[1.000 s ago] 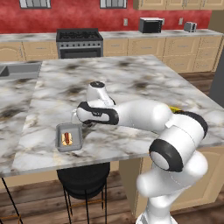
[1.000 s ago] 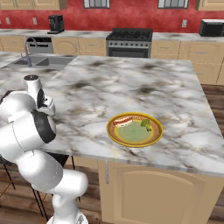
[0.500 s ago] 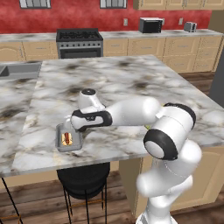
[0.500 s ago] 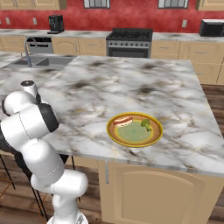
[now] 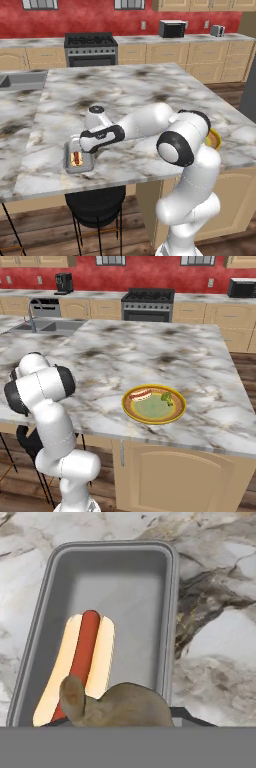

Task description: Place one cooked food and one vegetable from the large plate to each tupperware container.

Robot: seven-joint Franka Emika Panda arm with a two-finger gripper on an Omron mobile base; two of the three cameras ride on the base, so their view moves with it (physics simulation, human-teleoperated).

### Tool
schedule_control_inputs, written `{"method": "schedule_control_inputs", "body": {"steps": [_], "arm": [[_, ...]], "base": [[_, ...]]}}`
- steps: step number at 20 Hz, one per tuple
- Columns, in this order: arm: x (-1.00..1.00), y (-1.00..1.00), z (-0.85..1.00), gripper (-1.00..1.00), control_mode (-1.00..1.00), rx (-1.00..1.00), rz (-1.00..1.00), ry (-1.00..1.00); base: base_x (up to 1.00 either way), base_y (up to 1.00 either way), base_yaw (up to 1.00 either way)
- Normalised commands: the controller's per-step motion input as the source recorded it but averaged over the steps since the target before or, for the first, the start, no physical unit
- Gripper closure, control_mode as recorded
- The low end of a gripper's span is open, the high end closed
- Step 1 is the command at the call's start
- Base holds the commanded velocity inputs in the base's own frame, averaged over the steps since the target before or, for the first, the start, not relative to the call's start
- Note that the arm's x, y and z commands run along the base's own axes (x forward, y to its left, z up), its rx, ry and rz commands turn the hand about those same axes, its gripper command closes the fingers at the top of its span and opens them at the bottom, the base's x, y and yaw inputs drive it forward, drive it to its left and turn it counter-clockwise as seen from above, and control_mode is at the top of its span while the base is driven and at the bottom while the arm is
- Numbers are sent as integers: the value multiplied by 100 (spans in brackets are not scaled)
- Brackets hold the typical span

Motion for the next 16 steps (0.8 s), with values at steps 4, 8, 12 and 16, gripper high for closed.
{"method": "schedule_control_inputs", "body": {"steps": [4,8,12,16], "arm": [[36,25,-31,100,-100,0,0,0],[31,31,-24,100,-100,0,0,0],[24,18,-17,100,-100,-2,0,0],[6,0,-20,100,-100,-1,-1,0]], "base": [[0,0,0],[0,0,0],[0,0,0],[0,0,0]]}}
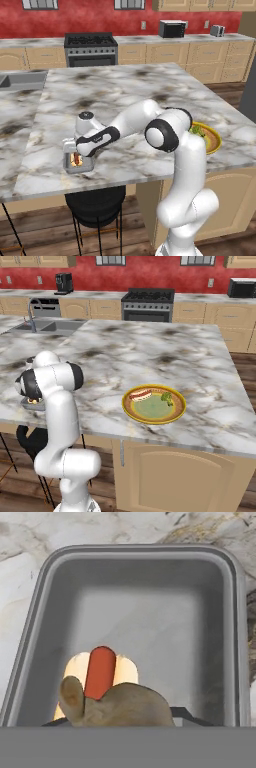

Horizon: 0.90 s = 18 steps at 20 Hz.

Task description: Place one cooked food and one vegetable from the large plate to each tupperware container.

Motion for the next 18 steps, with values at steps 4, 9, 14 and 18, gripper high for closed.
{"method": "schedule_control_inputs", "body": {"steps": [4,9,14,18], "arm": [[0,0,-30,100,-100,-1,0,0],[0,0,-30,-100,-100,0,0,0],[0,-43,-3,-100,-100,0,0,-3],[-4,-35,0,-100,-100,0,0,-9]], "base": [[0,0,0],[0,0,0],[0,0,0],[0,0,0]]}}
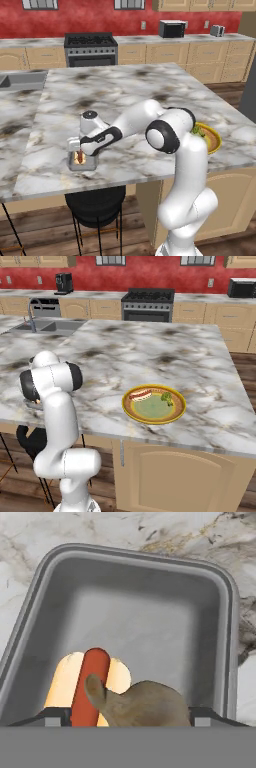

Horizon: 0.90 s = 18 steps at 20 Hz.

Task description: Place one cooked food and one vegetable from the large plate to each tupperware container.

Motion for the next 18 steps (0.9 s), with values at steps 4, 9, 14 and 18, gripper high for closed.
{"method": "schedule_control_inputs", "body": {"steps": [4,9,14,18], "arm": [[0,-2,-3,-100,-100,0,0,-1],[-4,0,10,-100,-100,0,0,-5],[-24,0,35,-100,-100,0,-1,-1],[-22,-11,27,-100,-100,0,-1,0]], "base": [[0,0,0],[0,0,0],[0,0,0],[0,0,0]]}}
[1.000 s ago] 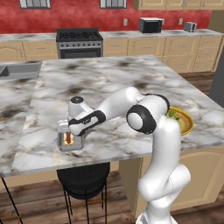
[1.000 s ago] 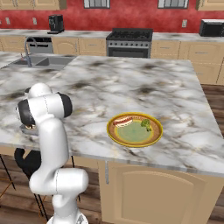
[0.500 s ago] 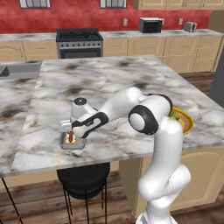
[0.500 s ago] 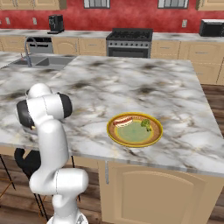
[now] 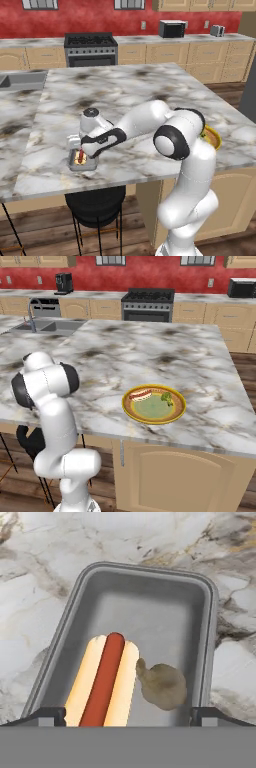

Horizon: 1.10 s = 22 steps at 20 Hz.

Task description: Place one cooked food and one vegetable from the large plate to each tupperware container.

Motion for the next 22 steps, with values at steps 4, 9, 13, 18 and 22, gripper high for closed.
{"method": "schedule_control_inputs", "body": {"steps": [4,9,13,18,22], "arm": [[-32,-59,0,-100,-100,1,0,0],[-33,-81,5,-100,-100,2,-4,0],[-24,-76,31,-100,-100,0,-16,0],[-5,-86,26,-100,-100,0,-25,0],[0,-85,21,-100,-100,0,-32,2]], "base": [[0,0,0],[0,0,0],[0,0,0],[0,0,0],[0,0,0]]}}
